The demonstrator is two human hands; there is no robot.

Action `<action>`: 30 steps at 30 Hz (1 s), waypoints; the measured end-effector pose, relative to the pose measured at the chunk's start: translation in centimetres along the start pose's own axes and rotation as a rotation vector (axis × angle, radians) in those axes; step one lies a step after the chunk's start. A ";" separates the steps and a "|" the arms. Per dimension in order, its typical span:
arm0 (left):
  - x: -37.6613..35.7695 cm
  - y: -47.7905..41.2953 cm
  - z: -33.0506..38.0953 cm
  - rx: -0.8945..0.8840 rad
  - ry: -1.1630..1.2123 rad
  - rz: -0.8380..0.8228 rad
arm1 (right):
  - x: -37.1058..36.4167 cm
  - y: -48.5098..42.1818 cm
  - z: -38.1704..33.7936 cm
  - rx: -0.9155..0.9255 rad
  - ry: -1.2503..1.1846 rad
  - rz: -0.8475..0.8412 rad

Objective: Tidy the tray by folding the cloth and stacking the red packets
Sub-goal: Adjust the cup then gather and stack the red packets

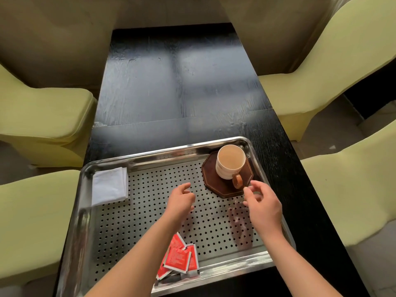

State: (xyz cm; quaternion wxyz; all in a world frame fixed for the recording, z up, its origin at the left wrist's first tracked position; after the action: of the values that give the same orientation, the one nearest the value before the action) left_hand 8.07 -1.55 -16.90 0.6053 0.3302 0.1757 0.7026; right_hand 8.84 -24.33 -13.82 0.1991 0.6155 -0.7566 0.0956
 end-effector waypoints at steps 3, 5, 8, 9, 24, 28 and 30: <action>3.1 2.4 -2.2 -0.040 -0.062 0.070 | 0.6 1.7 0.6 -0.035 0.008 -0.011; 4.8 4.2 -4.2 -0.047 -0.098 0.106 | 0.6 3.3 0.9 -0.061 0.031 -0.062; 7.0 6.7 -7.3 -0.012 -0.149 0.176 | -0.6 6.3 0.9 -0.087 0.086 -0.216; 7.7 7.4 -8.3 0.001 -0.180 0.206 | -1.2 7.3 0.9 -0.093 0.111 -0.271; 7.4 9.9 -13.2 0.052 -0.634 0.188 | -12.9 14.7 -1.0 0.247 0.815 -0.707; 6.6 9.4 -13.2 0.048 -0.708 0.208 | -13.7 14.8 -0.7 0.353 0.934 -0.720; 6.6 9.2 -13.2 0.024 -0.743 0.195 | -13.4 14.6 -0.7 0.282 0.866 -0.718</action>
State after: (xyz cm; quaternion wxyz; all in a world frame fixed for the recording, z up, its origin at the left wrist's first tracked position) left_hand -8.01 4.93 -18.81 0.5544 0.5843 -0.0796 0.5873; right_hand -2.99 -8.78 -17.34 0.4267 0.7589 -0.3298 0.3651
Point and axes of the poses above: each hand's wrist, its own y-axis away from the middle knuckle, its own x-axis out of the back of the hand, z = x × y, the point moved 2 cm from there along -y, towards the middle knuckle, and after that the axes turned 10 degrees about -y, right-handed, at the moved point
